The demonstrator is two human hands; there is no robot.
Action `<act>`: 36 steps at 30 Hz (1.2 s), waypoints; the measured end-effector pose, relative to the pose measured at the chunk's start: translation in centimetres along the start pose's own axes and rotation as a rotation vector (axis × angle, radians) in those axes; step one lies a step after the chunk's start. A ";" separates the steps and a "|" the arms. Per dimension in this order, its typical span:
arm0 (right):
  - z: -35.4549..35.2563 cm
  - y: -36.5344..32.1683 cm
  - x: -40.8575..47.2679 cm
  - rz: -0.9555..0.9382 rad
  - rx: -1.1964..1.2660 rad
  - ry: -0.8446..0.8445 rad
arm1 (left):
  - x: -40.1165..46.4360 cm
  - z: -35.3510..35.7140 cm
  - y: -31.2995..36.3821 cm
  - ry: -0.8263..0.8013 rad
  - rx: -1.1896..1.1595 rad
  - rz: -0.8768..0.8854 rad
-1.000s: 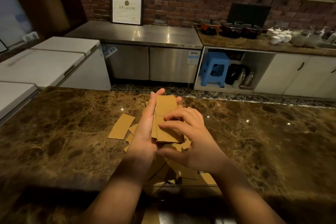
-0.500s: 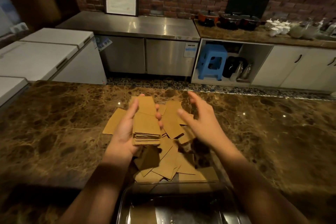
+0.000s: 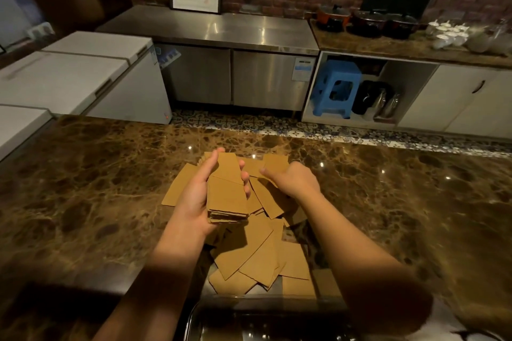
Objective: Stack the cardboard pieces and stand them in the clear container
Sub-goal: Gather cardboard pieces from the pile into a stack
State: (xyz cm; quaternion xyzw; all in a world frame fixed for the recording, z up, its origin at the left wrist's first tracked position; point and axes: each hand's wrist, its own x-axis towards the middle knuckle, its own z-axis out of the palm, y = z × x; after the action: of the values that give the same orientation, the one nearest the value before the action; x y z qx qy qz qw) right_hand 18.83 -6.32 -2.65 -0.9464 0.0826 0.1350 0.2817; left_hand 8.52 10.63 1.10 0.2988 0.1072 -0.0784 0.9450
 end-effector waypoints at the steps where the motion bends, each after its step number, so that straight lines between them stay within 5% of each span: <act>1: 0.4 -0.5 0.4 0.029 0.022 0.012 | 0.2 0.0 -0.1 -0.003 0.003 -0.003; 7: 1.8 -2.3 2.1 0.164 0.025 0.002 | 1.1 -0.2 -0.4 0.052 0.016 -0.010; 14: -0.2 -1.3 2.1 0.246 0.675 -0.210 | 0.9 -1.2 -0.4 0.058 0.002 -0.011; 23: -6.5 3.6 -2.6 0.125 1.295 0.003 | -0.3 0.5 -0.8 0.047 -0.053 0.083; 36: -9.3 3.4 -12.4 -0.122 1.345 -0.272 | -2.5 3.6 -2.2 -0.172 -0.082 -0.027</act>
State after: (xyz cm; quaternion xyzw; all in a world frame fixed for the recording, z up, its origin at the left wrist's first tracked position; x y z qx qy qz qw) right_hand 8.19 -13.28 6.80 -0.5435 0.0589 0.1561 0.8227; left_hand 6.21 6.94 3.36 0.2503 0.0329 -0.1120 0.9611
